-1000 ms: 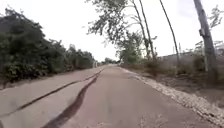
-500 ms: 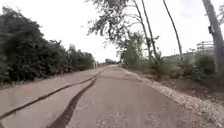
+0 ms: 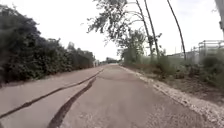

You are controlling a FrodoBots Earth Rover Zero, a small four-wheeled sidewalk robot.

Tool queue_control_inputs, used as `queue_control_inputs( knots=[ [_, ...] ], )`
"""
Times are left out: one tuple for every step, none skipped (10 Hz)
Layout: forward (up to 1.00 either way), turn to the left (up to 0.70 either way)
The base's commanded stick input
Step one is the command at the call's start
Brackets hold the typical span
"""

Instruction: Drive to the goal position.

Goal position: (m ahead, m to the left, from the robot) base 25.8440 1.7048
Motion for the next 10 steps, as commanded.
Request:
queue_control_inputs(
  knots=[
    [0.85, 0.00],
    [0.85, 0.00],
    [0.85, 0.00],
    [0.85, 0.00],
    [0.85, 0.00],
    [0.85, 0.00],
    [0.85, 0.00],
    [0.85, 0.00],
    [0.85, 0.00],
    [0.85, 0.00]
  ],
)
